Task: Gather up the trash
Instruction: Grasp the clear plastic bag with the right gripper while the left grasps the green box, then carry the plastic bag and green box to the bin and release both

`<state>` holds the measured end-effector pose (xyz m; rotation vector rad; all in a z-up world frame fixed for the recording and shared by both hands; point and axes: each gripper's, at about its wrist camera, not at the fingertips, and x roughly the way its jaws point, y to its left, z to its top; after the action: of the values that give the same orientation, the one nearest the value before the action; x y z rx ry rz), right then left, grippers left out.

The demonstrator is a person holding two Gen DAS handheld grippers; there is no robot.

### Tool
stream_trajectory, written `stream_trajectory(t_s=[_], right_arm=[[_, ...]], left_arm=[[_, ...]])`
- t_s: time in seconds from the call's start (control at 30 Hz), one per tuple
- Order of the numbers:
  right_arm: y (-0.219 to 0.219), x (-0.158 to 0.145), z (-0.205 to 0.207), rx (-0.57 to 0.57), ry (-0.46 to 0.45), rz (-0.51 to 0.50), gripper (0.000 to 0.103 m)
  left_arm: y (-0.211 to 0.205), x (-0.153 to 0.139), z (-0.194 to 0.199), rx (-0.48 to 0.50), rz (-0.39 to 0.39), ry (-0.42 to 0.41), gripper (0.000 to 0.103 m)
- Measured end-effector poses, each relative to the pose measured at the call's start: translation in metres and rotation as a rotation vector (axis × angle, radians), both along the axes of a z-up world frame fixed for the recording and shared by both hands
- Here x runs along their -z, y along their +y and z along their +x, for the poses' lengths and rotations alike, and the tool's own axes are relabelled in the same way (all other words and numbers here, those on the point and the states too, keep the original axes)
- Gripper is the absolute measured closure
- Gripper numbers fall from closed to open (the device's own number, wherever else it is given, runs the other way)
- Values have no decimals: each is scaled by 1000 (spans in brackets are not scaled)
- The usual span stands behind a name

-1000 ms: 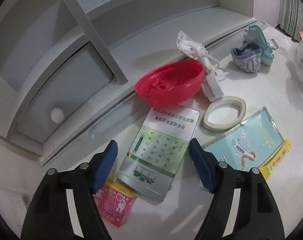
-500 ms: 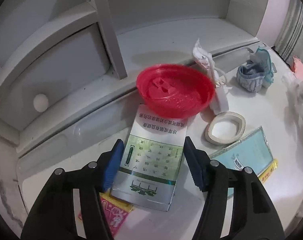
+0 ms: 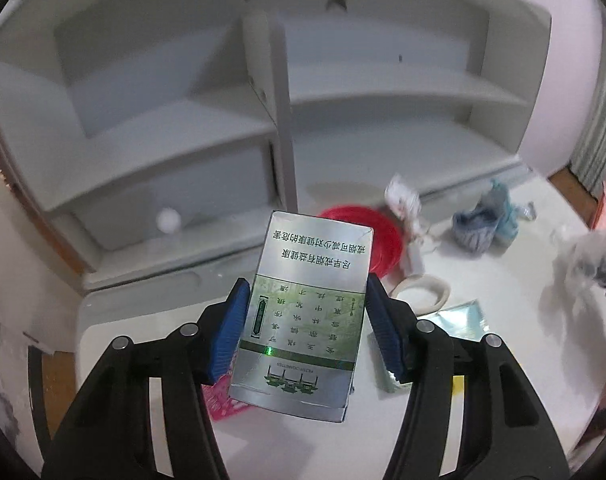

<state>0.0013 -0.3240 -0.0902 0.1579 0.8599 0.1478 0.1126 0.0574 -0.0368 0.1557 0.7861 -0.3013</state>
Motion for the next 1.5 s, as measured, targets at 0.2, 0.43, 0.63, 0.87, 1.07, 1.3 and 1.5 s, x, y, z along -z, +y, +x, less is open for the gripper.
stream_trajectory(t_s=[0.2, 0.43, 0.63, 0.87, 1.07, 1.3, 1.5], right_arm=[[-14, -22, -31, -22, -69, 54, 62], [-117, -71, -122, 104, -175, 208, 62], [-227, -55, -227, 371, -125, 208, 62], [-319, 56, -297, 574, 67, 357, 62], [-333, 206, -278, 617, 317, 505, 62], [-333, 296, -220, 607, 443, 644, 62], [-346, 319, -201, 667, 455, 775, 35]], left_arm=[[-44, -56, -42, 55, -94, -127, 46], [-208, -83, -140, 451, -243, -159, 46], [-401, -38, -236, 867, -262, 46, 46], [-538, 87, -326, 1045, -20, 181, 46], [-587, 239, -295, 864, 201, 381, 46], [-598, 290, -251, 756, 332, 393, 46], [-598, 296, -221, 666, 347, 391, 20]])
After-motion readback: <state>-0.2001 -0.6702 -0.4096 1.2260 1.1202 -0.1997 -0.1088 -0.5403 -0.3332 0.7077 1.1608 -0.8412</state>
